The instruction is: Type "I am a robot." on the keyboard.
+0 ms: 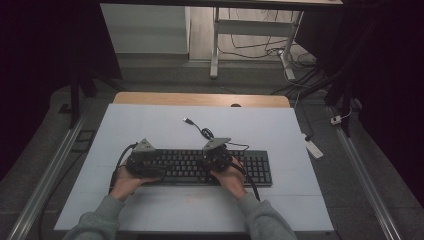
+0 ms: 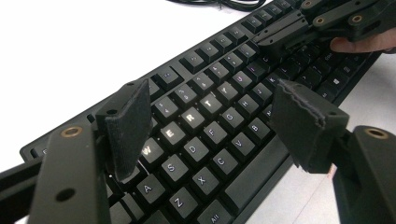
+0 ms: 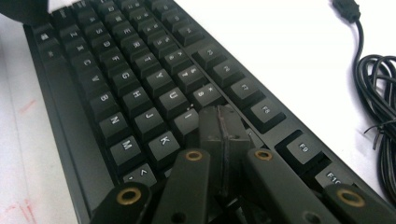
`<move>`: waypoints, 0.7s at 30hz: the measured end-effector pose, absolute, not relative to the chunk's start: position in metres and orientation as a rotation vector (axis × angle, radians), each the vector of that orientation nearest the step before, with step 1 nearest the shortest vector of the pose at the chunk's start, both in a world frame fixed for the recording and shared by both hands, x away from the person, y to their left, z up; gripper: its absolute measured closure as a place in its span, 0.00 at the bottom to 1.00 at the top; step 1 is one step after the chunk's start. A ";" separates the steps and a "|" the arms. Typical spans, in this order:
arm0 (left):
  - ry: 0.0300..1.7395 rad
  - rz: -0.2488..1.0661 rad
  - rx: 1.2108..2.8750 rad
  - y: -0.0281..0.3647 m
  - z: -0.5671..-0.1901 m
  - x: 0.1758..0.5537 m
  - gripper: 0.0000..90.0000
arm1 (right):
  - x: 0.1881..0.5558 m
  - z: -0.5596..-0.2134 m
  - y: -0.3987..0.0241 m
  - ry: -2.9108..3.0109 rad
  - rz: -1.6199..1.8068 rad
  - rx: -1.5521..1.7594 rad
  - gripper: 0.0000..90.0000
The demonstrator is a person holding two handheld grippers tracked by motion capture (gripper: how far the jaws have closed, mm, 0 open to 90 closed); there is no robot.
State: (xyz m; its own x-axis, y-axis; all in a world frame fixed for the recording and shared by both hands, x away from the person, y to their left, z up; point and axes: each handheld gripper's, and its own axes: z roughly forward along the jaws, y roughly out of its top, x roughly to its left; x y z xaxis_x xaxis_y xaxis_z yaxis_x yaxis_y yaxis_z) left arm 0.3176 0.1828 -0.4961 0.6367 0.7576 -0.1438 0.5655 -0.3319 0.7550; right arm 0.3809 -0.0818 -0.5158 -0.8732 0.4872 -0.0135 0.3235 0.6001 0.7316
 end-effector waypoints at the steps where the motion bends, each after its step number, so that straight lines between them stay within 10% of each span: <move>1: 1.032 0.296 2.037 0.183 -0.496 0.318 0.33 | 0.381 -0.517 -0.081 2.615 1.131 0.671 0.99; 9: 1.034 0.300 2.030 0.184 -0.496 0.318 0.33 | 0.378 -0.510 -0.087 2.581 1.204 0.674 0.99; 21: 1.049 0.300 2.017 0.187 -0.496 0.318 0.32 | 0.368 -0.498 -0.119 2.523 1.257 0.731 0.66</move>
State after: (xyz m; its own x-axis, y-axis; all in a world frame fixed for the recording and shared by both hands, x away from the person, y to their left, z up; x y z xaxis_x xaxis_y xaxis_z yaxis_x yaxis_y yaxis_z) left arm 0.3184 0.1866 -0.4959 0.6238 0.7665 -0.1525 0.5705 -0.3133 0.7592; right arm 0.3676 -0.1191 -0.4976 -0.8493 0.5277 0.0168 0.3312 0.5077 0.7954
